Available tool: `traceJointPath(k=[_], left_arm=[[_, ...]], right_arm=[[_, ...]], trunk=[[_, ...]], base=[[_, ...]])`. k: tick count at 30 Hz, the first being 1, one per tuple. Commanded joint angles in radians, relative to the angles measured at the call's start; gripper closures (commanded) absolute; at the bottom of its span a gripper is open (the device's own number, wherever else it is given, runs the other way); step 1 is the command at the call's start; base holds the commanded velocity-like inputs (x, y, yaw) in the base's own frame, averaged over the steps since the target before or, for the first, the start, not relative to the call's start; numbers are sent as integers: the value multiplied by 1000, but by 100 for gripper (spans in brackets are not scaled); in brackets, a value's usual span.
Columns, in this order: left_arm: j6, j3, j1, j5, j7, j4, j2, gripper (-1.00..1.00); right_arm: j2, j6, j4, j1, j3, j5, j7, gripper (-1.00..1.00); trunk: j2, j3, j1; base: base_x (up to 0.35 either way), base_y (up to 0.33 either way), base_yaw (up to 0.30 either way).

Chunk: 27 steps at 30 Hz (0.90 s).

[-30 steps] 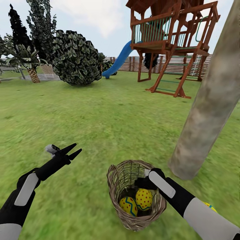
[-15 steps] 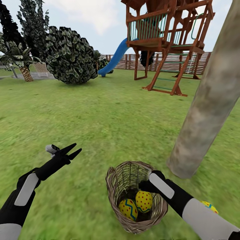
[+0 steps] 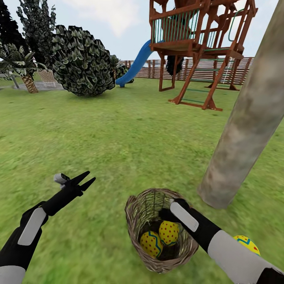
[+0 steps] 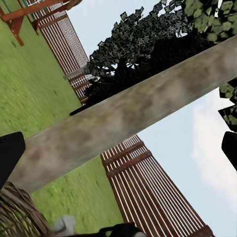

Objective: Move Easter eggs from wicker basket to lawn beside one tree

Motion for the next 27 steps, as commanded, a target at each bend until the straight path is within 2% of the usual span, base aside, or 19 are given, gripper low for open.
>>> traceJointPath(k=[1,6,9,15,20,27], left_arm=[[6,0,0,4,0,0,-1,-100],[6,1,0,5,0,16,-1,-100],[5,0,0,6,-1,23,-1,-100],[-9,0,0,6,-2,24,-1,-100],[-12,0,0,6,-2,24,-1,-100],[-13,0,0,6,-2,24,-1,-100]], right_arm=[[5,1,-2,-1,4,-7,-7,-100],[33,0,6,-2,3,-8,-10,-100],[52,-33,37,-2,3,-8,-14,-100],[57,-85,113,-2,5,-8,-16,-100],[57,-152,119,-2,5,-1,-29,-100],[57,-195,119,-2,5,1,-35,-100]], trunk=[[0,-1,0],[0,-1,0],[0,-1,0],[-1,-9,1],[-2,-20,2],[-2,-32,3]], base=[[0,0,0],[56,102,0],[3,6,0],[0,0,0],[0,0,0],[0,0,0]])
